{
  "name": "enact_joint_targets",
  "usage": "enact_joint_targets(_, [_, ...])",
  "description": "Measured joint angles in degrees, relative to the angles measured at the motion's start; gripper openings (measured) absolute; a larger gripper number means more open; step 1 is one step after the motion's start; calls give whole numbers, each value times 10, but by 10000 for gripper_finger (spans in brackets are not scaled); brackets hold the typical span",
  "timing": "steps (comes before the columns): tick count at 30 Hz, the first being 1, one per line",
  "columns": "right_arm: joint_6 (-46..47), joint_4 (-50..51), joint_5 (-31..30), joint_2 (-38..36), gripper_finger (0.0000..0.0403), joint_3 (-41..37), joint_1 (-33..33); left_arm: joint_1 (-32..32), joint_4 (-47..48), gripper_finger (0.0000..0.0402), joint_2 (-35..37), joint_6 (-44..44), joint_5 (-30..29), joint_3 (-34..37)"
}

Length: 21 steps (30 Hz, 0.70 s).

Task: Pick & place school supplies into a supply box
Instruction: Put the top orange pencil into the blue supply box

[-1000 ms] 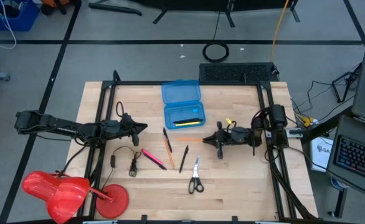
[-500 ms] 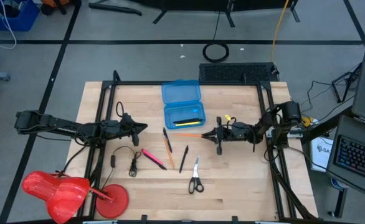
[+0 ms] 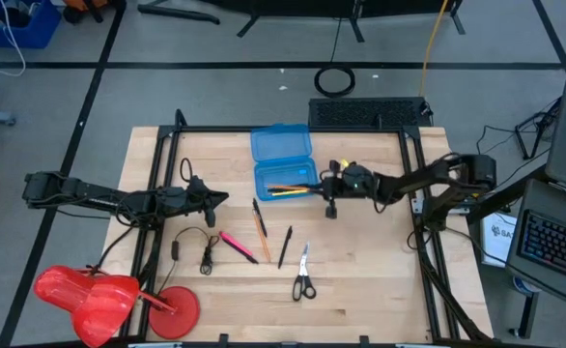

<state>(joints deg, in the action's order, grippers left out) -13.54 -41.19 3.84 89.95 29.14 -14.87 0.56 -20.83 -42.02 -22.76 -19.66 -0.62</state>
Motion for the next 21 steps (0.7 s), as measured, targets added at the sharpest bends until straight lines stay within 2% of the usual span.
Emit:
enact_joint_targets(4, [-9, 12, 51, -4, 10, 16, -32, 0, 0, 31, 0, 0, 0, 0])
enact_joint_targets(13, [-9, 25, 98, -3, 10, 22, -81, 0, 0, 31, 0, 0, -4, 0])
enact_joint_targets(21, [-7, 25, 102, -3, 13, 22, -88, 0, -1, 31, 0, 0, -4, 0])
